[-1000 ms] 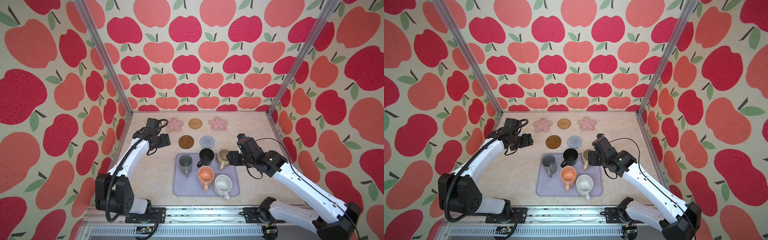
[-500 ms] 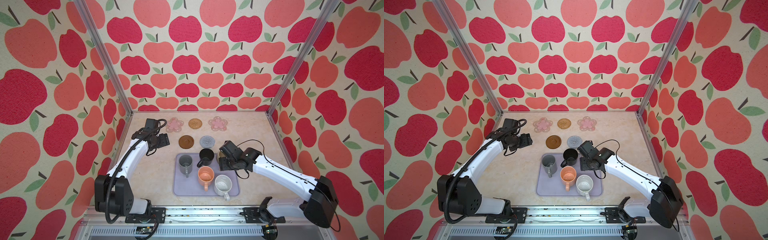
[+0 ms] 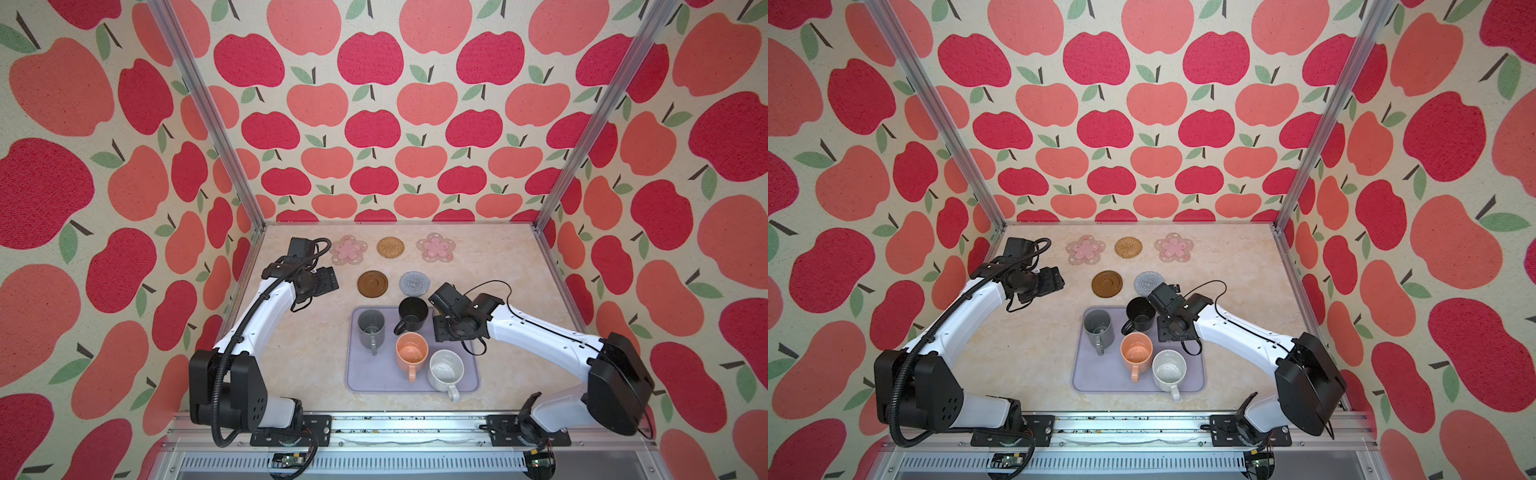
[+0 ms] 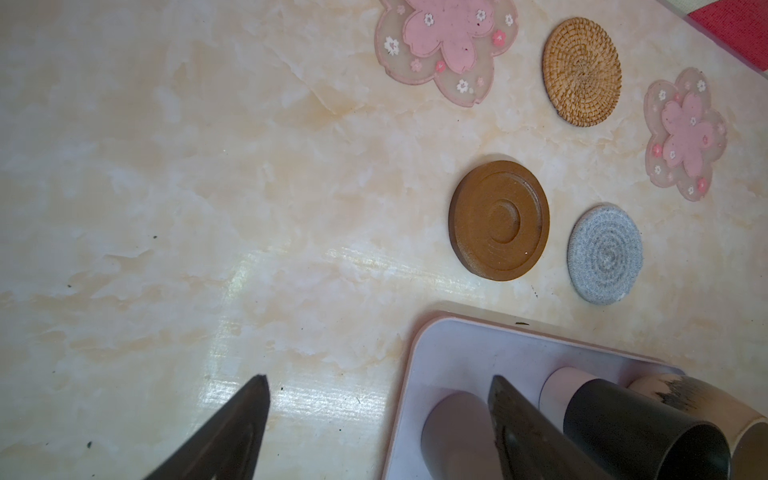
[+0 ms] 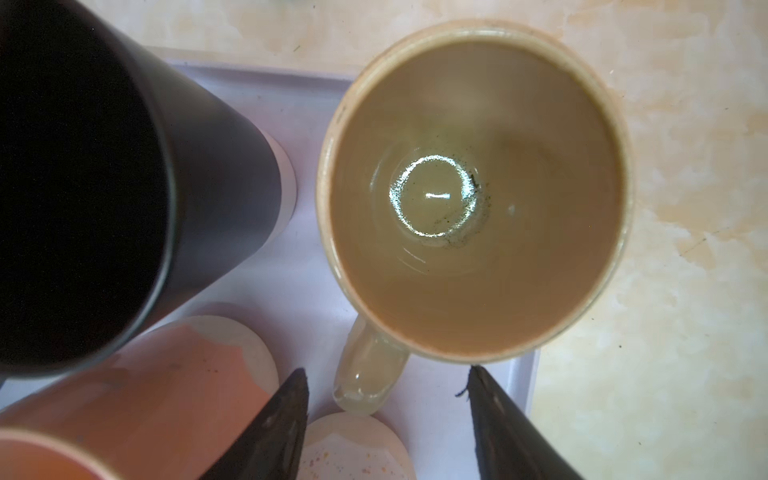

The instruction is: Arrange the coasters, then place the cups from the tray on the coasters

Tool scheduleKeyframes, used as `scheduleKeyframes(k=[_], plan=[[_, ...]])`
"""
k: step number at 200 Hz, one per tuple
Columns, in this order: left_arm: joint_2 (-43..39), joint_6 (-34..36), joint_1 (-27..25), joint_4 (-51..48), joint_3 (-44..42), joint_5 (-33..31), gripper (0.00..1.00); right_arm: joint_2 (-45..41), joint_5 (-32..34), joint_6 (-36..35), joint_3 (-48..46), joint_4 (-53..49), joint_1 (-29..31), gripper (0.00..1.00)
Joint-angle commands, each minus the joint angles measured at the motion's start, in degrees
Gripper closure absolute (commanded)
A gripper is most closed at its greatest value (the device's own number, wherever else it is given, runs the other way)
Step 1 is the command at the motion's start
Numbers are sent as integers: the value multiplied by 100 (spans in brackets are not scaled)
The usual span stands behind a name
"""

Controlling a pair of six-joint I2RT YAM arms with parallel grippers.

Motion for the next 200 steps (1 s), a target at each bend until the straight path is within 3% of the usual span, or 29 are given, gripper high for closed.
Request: scheduleKeyframes(k=[1,140,200], plan=[[-86,-42,67,27,-118,43,15,47,219,129,142,-2,28,39],[-44,-166,146,148,-253,242,16,-308,445,379,-524,-82,-358,48],[-57,-270,143,171,-275,266,16,-547,51,-155,-795,477,-486,54]])
